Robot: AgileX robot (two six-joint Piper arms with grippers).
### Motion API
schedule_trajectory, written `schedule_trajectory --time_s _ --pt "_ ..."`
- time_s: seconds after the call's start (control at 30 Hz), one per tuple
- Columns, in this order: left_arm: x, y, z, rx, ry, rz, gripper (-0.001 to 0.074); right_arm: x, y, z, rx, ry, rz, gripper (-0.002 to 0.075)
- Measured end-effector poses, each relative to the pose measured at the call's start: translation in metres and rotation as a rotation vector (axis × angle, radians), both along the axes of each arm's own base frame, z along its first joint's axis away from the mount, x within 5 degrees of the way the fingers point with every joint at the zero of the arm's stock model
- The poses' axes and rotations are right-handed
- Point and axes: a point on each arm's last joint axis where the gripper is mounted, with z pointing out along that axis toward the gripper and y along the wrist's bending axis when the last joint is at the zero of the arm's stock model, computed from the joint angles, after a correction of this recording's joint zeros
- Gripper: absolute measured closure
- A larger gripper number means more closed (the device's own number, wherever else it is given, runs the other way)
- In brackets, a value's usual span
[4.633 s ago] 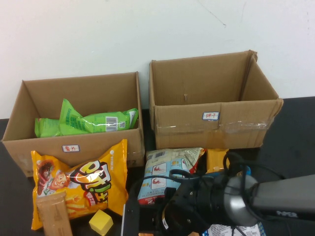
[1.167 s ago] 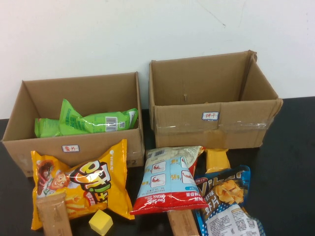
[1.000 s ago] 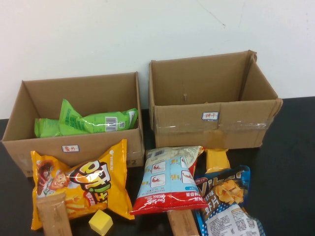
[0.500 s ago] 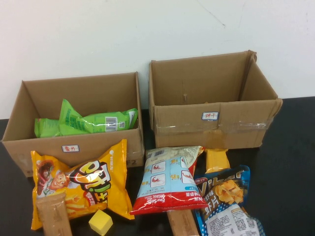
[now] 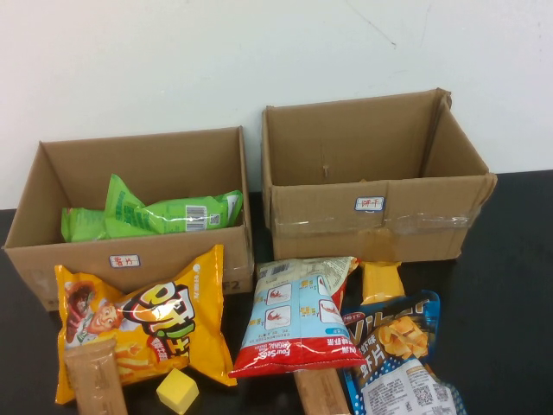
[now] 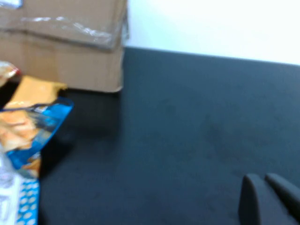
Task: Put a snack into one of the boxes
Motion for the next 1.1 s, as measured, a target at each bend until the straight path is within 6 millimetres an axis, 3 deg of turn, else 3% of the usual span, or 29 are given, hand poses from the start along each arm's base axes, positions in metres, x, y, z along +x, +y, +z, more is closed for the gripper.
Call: schedule_trajectory --time_s 1.1 --pt "0.0000 0.0000 0.0000 0.000 0.000 0.000 0.0738 -0.0003 0.0023 -0.0004 0.016 0.010 0.038 0.0727"
